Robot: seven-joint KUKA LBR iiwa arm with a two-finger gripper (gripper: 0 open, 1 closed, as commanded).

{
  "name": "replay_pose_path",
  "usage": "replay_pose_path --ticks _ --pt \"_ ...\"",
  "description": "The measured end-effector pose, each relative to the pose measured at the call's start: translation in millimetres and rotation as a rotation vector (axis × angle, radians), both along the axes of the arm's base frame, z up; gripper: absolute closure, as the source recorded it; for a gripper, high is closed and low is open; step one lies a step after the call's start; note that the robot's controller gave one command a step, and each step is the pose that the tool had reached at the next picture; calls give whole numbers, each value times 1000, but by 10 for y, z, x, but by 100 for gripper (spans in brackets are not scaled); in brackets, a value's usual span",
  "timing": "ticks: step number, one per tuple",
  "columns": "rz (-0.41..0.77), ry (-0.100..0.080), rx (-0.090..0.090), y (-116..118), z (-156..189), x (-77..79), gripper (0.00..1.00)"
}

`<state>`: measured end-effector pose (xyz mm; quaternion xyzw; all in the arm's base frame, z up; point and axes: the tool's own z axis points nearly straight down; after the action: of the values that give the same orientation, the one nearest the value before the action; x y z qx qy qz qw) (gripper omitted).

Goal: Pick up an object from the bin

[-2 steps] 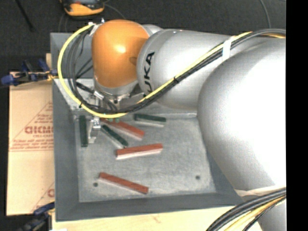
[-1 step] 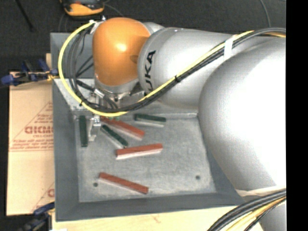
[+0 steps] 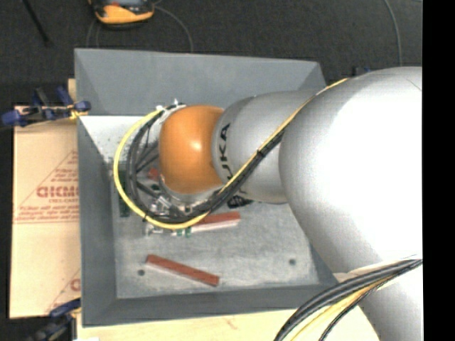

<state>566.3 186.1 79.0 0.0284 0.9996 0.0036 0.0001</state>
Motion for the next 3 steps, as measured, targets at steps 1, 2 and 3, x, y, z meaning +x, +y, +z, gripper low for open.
replay_pose_path --ticks 1,2,3 --pt "-1 0 0 0 0 1 100" --pt "146 -22 0 -310 -15 320 0" --pt "145 -22 0 -311 -16 318 0"
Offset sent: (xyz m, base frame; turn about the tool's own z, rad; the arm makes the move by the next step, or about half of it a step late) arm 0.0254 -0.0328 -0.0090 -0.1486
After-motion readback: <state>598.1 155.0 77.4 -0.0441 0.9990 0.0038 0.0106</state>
